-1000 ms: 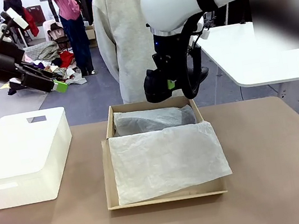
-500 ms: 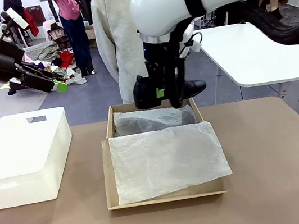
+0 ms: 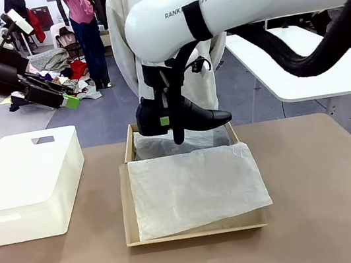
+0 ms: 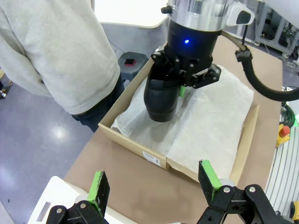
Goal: Pack the shoes into the box.
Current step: Place the other shoe of the Shoes into the Shoes Box.
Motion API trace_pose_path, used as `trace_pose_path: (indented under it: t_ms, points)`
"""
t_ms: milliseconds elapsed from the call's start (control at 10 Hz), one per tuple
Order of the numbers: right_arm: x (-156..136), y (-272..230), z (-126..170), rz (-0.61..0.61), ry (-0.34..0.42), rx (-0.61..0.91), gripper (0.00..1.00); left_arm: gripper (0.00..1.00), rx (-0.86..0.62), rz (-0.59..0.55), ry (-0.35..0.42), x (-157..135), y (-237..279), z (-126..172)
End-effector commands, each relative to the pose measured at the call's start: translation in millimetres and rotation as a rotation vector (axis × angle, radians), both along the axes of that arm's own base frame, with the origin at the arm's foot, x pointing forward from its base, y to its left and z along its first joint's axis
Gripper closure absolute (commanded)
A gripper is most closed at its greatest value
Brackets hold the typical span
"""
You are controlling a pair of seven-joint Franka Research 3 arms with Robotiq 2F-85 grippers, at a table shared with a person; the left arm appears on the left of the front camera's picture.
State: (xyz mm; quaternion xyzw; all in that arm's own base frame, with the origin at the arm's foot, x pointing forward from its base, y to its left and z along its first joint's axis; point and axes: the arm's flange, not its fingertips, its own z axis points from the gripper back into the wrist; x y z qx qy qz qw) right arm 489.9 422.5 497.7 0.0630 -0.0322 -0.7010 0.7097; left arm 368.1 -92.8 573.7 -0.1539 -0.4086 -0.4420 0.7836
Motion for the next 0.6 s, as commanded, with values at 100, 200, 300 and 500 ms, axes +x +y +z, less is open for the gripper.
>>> trace_pose_path:
  t_ms: [100,200,300,500]
  points:
    - [10.7,23.2,-3.5,-0.132,-0.05,-0.028,1.0,0.0,-0.01,-0.016,-0.004,1.0,0.9,-1.2]
    - [11.7,25.3,-9.4,-0.151,-0.037,0.001,1.0,0.0,-0.01,-0.016,-0.004,1.0,0.9,-1.2]
    - [13.4,26.7,-15.8,-0.151,-0.033,0.001,1.0,0.0,-0.01,-0.016,-0.004,1.0,0.9,-1.2]
    - [14.5,25.9,-26.9,-0.143,-0.014,0.001,1.0,0.0,-0.01,-0.016,-0.004,1.0,0.9,-1.2]
